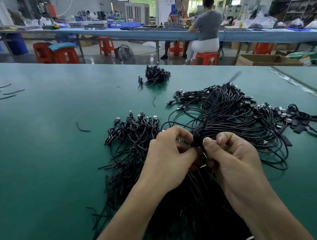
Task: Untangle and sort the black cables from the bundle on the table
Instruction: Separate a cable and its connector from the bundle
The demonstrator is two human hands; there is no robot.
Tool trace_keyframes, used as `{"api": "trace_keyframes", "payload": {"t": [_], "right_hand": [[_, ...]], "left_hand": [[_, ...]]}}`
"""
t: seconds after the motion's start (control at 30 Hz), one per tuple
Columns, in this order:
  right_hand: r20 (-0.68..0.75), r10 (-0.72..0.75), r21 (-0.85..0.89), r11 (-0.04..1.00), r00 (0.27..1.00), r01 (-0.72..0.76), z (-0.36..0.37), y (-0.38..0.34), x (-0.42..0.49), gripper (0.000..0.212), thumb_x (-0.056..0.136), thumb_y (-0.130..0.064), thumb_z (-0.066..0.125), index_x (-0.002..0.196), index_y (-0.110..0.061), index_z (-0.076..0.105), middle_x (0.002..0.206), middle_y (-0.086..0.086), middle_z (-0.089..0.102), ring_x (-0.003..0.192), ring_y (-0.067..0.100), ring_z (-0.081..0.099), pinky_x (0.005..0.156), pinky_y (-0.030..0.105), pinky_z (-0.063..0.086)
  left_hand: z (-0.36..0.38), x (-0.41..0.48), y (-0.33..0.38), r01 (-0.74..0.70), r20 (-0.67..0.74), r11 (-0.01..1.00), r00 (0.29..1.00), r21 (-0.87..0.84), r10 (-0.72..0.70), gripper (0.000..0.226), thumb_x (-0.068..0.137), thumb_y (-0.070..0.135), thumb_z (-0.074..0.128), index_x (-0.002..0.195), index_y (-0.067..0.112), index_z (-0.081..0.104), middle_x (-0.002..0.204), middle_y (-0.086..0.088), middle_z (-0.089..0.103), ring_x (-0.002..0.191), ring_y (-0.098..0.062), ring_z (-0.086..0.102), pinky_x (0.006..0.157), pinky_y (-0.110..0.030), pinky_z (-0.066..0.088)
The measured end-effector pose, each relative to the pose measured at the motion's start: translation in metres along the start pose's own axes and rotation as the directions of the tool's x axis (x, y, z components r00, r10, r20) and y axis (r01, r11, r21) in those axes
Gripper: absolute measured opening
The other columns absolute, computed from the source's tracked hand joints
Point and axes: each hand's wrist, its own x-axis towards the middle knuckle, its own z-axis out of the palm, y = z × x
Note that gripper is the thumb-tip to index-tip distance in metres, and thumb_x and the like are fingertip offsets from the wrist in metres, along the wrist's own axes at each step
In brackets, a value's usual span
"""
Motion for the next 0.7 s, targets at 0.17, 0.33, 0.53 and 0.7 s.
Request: {"api": "trace_keyframes", "payload": {"t": [0.17, 0.33, 0.53, 0.7], "right_hand": [[-0.026, 0.054, -0.049, 0.997, 0.998, -0.055, -0.002, 0.006, -0.001, 0.034, 0.090, -0.001, 0.064, 0.067, -0.023, 0.054, 0.061, -0.005, 0.058, 0.057, 0.006, 0.052, 0.050, 0.018, 0.046], [-0.025, 0.114, 0.033, 0.993, 0.993, -0.113, 0.002, 0.008, -0.001, 0.025, 0.070, -0.014, 0.073, 0.064, -0.022, 0.050, 0.054, -0.006, 0.049, 0.045, 0.003, 0.042, 0.040, 0.016, 0.037], [-0.029, 0.199, 0.045, 0.979, 0.980, -0.198, -0.002, 0.011, -0.001, 0.029, 0.084, -0.002, 0.068, 0.070, -0.019, 0.048, 0.055, -0.003, 0.048, 0.045, 0.006, 0.041, 0.039, 0.017, 0.036], [0.028, 0.301, 0.078, 0.950, 0.953, -0.302, -0.003, 0.008, -0.001, 0.023, 0.071, -0.012, 0.071, 0.073, -0.019, 0.049, 0.060, 0.000, 0.050, 0.048, 0.007, 0.046, 0.040, 0.017, 0.039]], "left_hand": [[0.002, 0.003, 0.006, 0.101, -0.030, 0.965, 0.993, -0.241, -0.112, 0.021, 0.096, 0.009, 0.057, 0.086, 0.012, 0.075, 0.078, -0.006, 0.076, 0.073, -0.018, 0.074, 0.065, -0.028, 0.059], [-0.004, 0.003, 0.003, 0.022, -0.021, 0.975, 0.999, -0.220, -0.027, 0.020, 0.074, 0.016, 0.087, 0.091, 0.018, 0.076, 0.082, -0.001, 0.077, 0.075, -0.012, 0.072, 0.074, -0.025, 0.059], [-0.014, 0.001, 0.008, 0.048, 0.127, 0.983, 0.992, -0.177, -0.025, 0.035, 0.070, 0.013, 0.087, 0.099, 0.027, 0.074, 0.084, 0.008, 0.075, 0.069, -0.012, 0.071, 0.070, -0.027, 0.059], [-0.022, 0.000, 0.011, -0.018, 0.132, 0.995, 0.991, -0.095, 0.030, 0.038, 0.063, 0.005, 0.072, 0.091, 0.030, 0.067, 0.087, -0.001, 0.076, 0.077, -0.025, 0.074, 0.074, -0.042, 0.059]]}}
